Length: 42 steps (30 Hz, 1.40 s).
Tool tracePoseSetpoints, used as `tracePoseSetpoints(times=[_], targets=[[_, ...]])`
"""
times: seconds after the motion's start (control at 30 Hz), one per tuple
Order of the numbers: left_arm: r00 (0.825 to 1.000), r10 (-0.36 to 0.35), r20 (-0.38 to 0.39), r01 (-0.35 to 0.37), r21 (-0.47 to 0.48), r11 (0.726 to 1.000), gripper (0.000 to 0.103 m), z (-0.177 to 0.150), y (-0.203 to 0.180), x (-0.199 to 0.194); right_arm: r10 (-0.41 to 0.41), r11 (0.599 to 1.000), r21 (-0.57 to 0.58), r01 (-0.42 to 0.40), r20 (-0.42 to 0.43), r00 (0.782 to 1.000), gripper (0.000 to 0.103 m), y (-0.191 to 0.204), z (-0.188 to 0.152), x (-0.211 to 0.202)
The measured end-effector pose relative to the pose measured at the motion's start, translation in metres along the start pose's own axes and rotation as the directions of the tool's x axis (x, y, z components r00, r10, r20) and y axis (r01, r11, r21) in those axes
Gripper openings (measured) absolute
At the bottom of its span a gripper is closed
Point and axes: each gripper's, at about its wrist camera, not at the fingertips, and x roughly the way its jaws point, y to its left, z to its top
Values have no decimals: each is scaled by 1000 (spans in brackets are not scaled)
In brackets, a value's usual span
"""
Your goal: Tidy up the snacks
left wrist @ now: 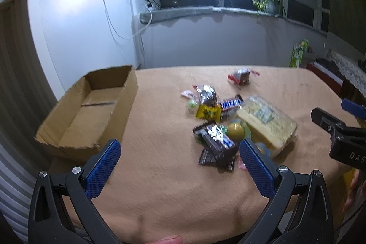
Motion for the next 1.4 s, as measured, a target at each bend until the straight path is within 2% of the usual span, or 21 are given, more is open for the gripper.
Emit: tracePoseSetpoints(times=[0.3,0.5,0.6,0.67,0.73,0.87,0.93,0.97,1.03,1.1,1.17,1.23,1.3,1.4], targets=[[996,-6,-92,11,57,998,103,-26,-17,25,0,1000,3,0,-78,997,103,-10,-27,21],[986,-24,-165,31,40,999,103,-39,-14,44,47,998,40,-40,-190,981,103,-22,-63,51],[976,-76,-206,75,-8,997,103,-45,-3,55,41,999,-9,-42,-121,992,103,-20,-72,45],[974,-132,-183,125,-50,991,103,-50,6,56,64,997,-37,-67,-66,996,103,-22,-77,43],[977,-150,-149,147,-33,989,103,-53,9,55,80,995,-60,-81,-28,996,103,-22,-81,42],[979,-186,-80,187,-4,982,103,-61,12,51,81,996,-35,-83,-58,995,103,-19,-73,41],[976,-199,-84,201,20,979,103,-61,13,48,160,987,-25,-161,-37,986,103,-12,-66,36],[972,-210,-102,214,29,976,103,-58,15,46,207,977,-47,-208,-17,978,103,-4,-64,30],[975,-201,-91,205,35,978,103,-53,21,37,243,961,-136,-241,-4,970,103,17,-62,23],[982,-186,-42,188,63,980,103,-46,27,25,309,930,-209,-301,3,951,95,39,-61,18],[982,-188,-24,189,79,979,103,-39,31,20,391,894,-233,-383,-16,920,83,56,-60,20],[980,-199,-11,199,60,978,103,-31,39,18,431,871,-240,-429,-45,901,74,70,-60,26],[977,-211,11,211,33,977,103,-24,46,14,436,864,-250,-436,-59,898,72,79,-60,33],[968,-250,11,250,21,968,103,-16,47,16,443,862,-239,-447,-73,893,53,83,-56,42]])
